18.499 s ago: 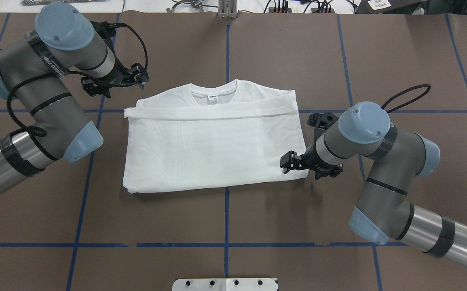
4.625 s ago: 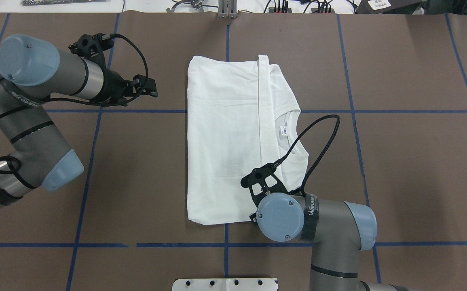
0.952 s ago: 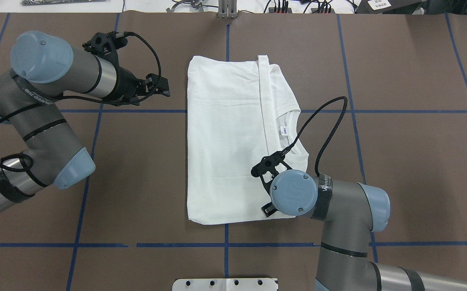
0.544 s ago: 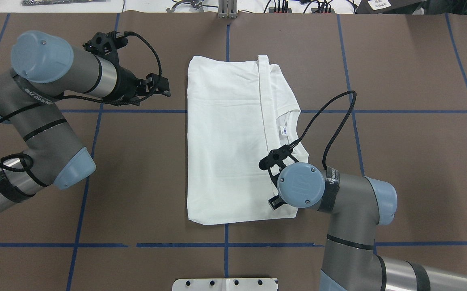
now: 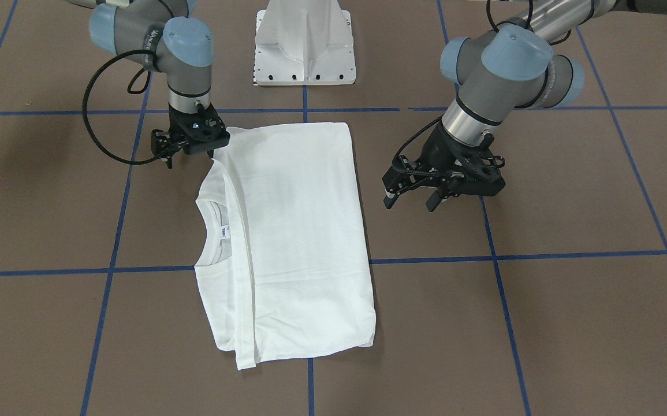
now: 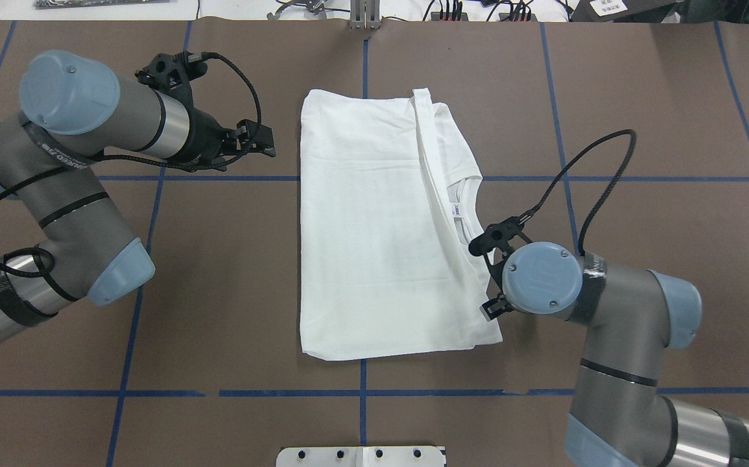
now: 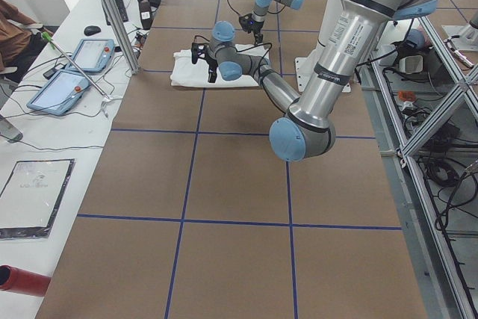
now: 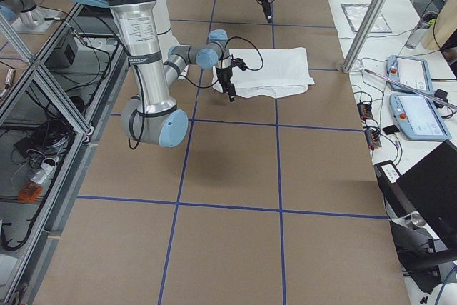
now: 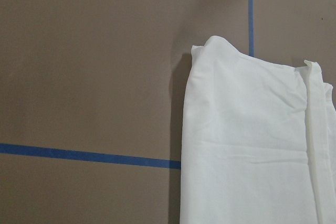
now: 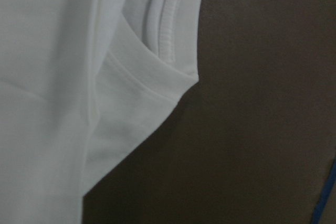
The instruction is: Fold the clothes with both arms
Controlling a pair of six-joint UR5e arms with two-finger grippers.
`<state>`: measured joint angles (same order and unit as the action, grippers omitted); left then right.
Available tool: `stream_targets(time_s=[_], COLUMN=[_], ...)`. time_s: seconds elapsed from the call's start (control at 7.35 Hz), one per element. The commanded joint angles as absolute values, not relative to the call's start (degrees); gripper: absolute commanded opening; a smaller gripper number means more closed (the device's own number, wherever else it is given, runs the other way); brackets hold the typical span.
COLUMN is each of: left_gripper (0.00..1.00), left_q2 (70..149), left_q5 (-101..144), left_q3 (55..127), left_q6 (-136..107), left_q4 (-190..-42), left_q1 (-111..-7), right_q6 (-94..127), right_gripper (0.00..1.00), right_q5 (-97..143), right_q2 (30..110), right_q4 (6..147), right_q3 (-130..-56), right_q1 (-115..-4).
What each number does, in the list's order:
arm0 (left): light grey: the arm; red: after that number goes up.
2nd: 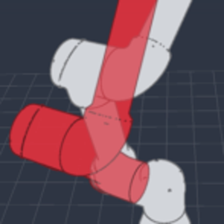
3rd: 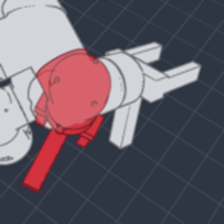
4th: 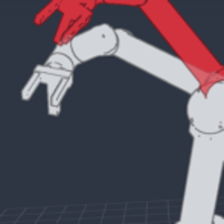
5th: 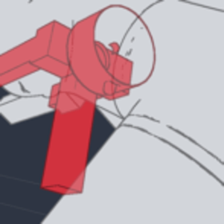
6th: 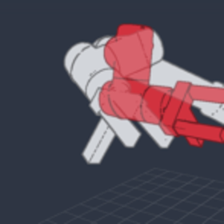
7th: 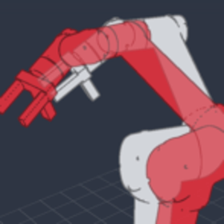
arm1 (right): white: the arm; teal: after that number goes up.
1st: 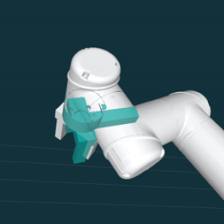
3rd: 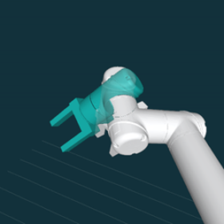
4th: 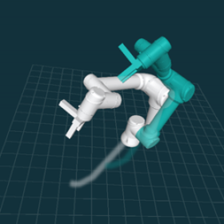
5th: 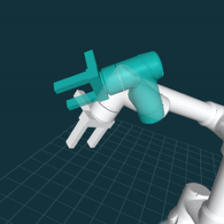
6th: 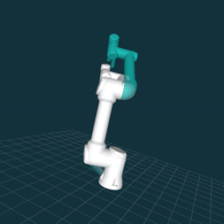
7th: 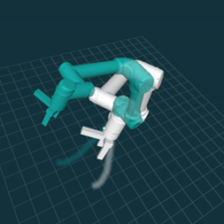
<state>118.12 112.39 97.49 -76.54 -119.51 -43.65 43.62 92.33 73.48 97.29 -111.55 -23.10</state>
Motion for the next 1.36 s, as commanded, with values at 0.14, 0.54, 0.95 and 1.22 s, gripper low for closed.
stream_targets(time_s=[0.14,0.54,0.95,1.22], left_gripper=[1.00,1.00,1.00,1.00], left_q2=[118.12,118.12,117.95,117.86], left_q5=[112.94,112.85,112.85,112.76], left_q3=[97.65,97.30,97.38,96.95], left_q6=[-76.55,-76.46,-76.38,-75.94], left_q4=[-119.44,-119.62,-119.79,-120.14], left_q1=[-43.59,-43.59,-43.59,-43.59], right_q6=[41.49,40.78,39.29,39.73], right_gripper=[1.00,1.00,1.00,1.00], right_q5=[94.92,95.10,95.45,95.36], right_q2=[77.09,64.30,55.49,54.06], right_q4=[96.95,96.85,93.20,83.97], right_q3=[-117.51,-110.69,-98.49,-90.30], right_q1=[-26.54,-30.30,-31.82,-31.82])
